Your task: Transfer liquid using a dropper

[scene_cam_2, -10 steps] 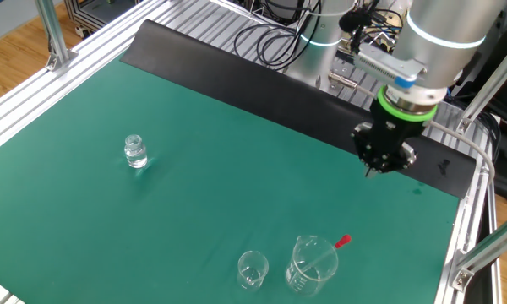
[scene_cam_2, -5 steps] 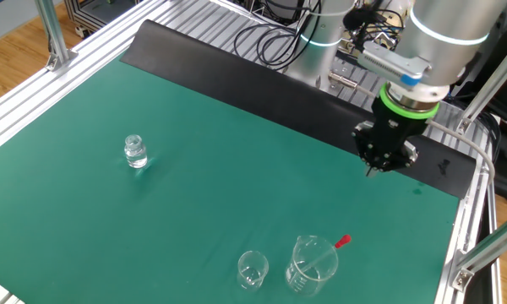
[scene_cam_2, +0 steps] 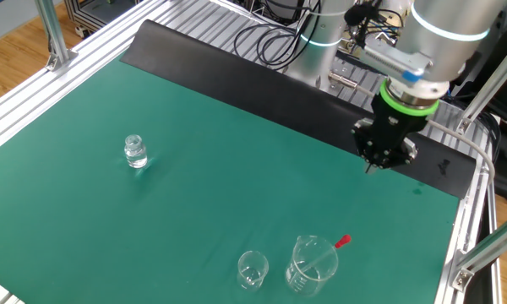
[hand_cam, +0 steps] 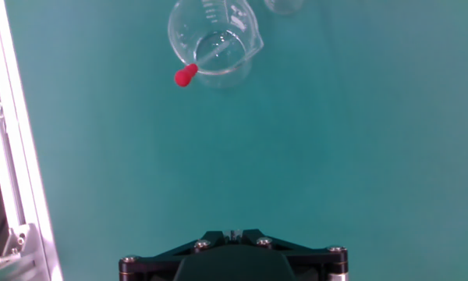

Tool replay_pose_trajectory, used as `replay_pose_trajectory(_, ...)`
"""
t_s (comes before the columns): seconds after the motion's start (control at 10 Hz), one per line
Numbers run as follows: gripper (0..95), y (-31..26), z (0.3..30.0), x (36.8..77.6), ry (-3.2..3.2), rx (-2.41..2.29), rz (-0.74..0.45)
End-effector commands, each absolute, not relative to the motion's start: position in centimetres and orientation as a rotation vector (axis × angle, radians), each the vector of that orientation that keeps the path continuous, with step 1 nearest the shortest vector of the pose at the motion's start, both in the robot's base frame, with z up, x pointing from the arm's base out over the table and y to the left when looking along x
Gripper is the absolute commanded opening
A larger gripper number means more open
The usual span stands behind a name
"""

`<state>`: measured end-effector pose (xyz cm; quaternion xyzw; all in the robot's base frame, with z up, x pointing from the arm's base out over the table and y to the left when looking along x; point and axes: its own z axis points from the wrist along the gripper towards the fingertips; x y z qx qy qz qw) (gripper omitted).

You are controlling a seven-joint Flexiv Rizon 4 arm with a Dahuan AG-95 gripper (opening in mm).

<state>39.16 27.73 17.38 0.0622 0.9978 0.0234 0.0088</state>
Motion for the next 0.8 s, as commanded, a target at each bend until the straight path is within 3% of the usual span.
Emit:
replay_pose_trajectory(0.1,0.0,27.61,17.38,39.04,3.125,0.197,0.066)
replay_pose_trajectory(0.8,0.0,27.61,17.38,39.04,3.143,-0.06,0.065)
